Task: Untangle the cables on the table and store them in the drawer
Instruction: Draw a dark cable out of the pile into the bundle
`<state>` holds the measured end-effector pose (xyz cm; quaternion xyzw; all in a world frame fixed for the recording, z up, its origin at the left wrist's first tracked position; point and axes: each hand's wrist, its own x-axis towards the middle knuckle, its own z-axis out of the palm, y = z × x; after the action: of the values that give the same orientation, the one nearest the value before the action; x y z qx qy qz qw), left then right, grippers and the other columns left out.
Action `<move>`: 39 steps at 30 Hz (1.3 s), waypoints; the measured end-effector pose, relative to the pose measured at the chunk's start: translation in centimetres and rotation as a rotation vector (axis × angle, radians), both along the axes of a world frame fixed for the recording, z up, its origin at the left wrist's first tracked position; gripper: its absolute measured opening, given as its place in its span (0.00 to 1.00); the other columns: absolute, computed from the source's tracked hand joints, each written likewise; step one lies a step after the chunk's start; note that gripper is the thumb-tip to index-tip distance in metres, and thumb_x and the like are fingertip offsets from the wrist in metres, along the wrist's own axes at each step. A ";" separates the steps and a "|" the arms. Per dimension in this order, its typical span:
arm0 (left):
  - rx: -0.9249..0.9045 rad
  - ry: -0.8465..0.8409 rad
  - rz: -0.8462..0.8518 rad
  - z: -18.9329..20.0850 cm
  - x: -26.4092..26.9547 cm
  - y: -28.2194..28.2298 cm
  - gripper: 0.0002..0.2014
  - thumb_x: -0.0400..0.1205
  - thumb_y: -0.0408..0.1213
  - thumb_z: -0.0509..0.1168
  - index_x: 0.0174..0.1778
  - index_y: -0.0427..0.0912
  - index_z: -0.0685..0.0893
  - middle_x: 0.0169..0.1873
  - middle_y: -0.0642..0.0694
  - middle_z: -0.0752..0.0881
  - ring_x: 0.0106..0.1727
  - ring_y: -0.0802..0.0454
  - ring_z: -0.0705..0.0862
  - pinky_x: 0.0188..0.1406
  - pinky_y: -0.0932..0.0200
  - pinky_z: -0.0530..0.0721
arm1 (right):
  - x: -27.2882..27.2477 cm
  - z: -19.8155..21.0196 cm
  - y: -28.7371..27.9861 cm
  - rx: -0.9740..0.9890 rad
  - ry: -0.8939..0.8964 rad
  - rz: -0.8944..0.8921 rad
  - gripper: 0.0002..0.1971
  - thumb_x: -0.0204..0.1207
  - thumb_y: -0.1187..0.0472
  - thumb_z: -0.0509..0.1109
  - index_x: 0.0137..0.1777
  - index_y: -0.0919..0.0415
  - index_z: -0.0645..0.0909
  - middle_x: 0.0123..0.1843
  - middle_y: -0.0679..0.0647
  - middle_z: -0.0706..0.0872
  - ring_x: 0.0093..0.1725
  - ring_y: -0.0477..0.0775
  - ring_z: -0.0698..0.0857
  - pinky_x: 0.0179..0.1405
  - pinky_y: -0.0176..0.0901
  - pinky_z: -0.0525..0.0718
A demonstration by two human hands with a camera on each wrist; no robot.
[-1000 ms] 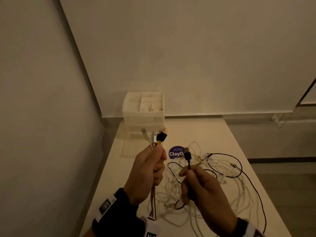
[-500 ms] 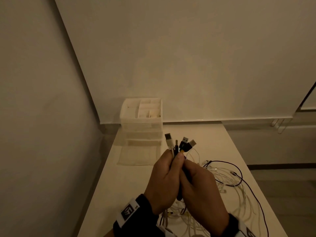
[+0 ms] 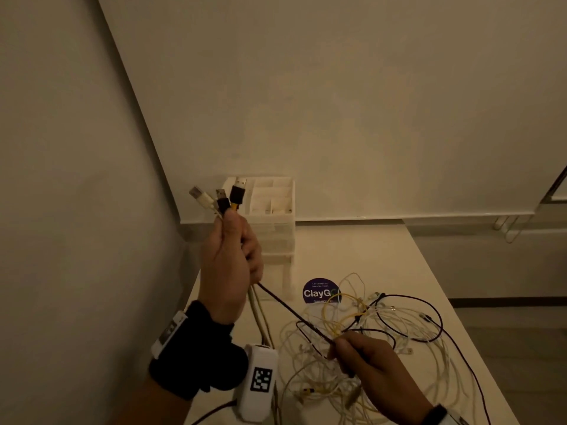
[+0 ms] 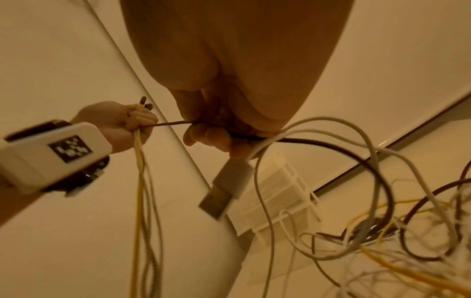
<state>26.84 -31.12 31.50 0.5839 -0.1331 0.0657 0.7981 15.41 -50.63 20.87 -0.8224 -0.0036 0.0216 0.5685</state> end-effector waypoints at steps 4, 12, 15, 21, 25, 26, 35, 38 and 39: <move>0.075 -0.102 0.115 0.8 0.6 2.1 0.17 0.84 0.52 0.56 0.32 0.48 0.70 0.20 0.56 0.65 0.18 0.59 0.59 0.14 0.68 0.60 | 0.8 -1.4 -1.2 -0.136 0.000 -0.043 0.15 0.83 0.54 0.63 0.36 0.47 0.86 0.32 0.44 0.85 0.32 0.39 0.80 0.36 0.31 0.76; 0.842 -0.405 -0.144 -2.6 -0.8 -0.3 0.09 0.77 0.46 0.72 0.42 0.70 0.87 0.28 0.65 0.84 0.25 0.65 0.75 0.26 0.67 0.71 | 3.5 0.8 -0.4 -0.121 -0.124 -0.175 0.15 0.83 0.59 0.64 0.34 0.54 0.84 0.28 0.48 0.83 0.28 0.44 0.78 0.29 0.35 0.72; 0.889 -0.343 -0.244 -4.9 -1.9 -3.4 0.03 0.80 0.45 0.70 0.46 0.60 0.86 0.33 0.62 0.87 0.34 0.62 0.83 0.33 0.66 0.77 | 4.5 2.7 0.1 0.044 -0.173 -0.189 0.16 0.81 0.68 0.61 0.36 0.56 0.85 0.22 0.41 0.79 0.24 0.38 0.73 0.28 0.30 0.69; 0.761 -0.204 -0.137 -6.2 -1.2 -5.1 0.04 0.80 0.40 0.70 0.43 0.44 0.84 0.34 0.46 0.89 0.35 0.42 0.86 0.36 0.41 0.81 | 5.3 3.6 -0.2 0.351 -0.123 -0.209 0.18 0.85 0.61 0.60 0.37 0.63 0.86 0.24 0.52 0.66 0.26 0.50 0.62 0.28 0.46 0.63; 0.835 -0.233 -0.122 -5.8 -0.2 -5.1 0.08 0.80 0.39 0.69 0.39 0.42 0.79 0.30 0.49 0.85 0.31 0.53 0.81 0.29 0.55 0.78 | 4.9 3.5 -0.3 0.350 -0.163 -0.172 0.17 0.82 0.55 0.61 0.38 0.62 0.86 0.24 0.53 0.69 0.25 0.50 0.64 0.28 0.45 0.65; 0.822 -0.227 -0.090 -5.5 0.3 -4.9 0.07 0.80 0.37 0.70 0.39 0.41 0.79 0.29 0.50 0.84 0.30 0.56 0.79 0.28 0.61 0.75 | 4.8 3.2 -0.4 0.315 -0.180 -0.172 0.18 0.82 0.55 0.60 0.36 0.59 0.86 0.24 0.53 0.71 0.26 0.51 0.66 0.29 0.45 0.66; 0.575 -0.220 0.369 -1.0 3.8 -1.0 0.12 0.83 0.38 0.65 0.34 0.52 0.74 0.24 0.56 0.74 0.24 0.65 0.74 0.24 0.70 0.68 | 4.9 -1.6 -0.8 0.136 -0.231 -0.241 0.16 0.83 0.61 0.62 0.34 0.59 0.84 0.24 0.50 0.76 0.27 0.45 0.74 0.31 0.40 0.74; 0.513 -0.149 0.409 -1.5 4.5 0.0 0.10 0.83 0.40 0.66 0.36 0.51 0.77 0.26 0.56 0.76 0.24 0.64 0.74 0.27 0.60 0.70 | 5.2 -2.4 -1.0 0.133 -0.186 -0.287 0.15 0.83 0.64 0.64 0.34 0.60 0.83 0.24 0.50 0.74 0.26 0.47 0.72 0.29 0.40 0.72; 0.503 -0.135 0.393 -1.6 4.2 0.1 0.06 0.82 0.40 0.67 0.40 0.49 0.80 0.28 0.56 0.79 0.26 0.65 0.76 0.29 0.60 0.72 | 5.3 -2.5 -1.0 0.148 -0.177 -0.308 0.15 0.82 0.64 0.64 0.33 0.60 0.83 0.24 0.50 0.74 0.26 0.48 0.71 0.28 0.41 0.71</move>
<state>31.06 -30.98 29.85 0.7715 -0.0825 0.2220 0.5905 20.73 -51.60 18.39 -0.7678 0.0707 -0.1383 0.6216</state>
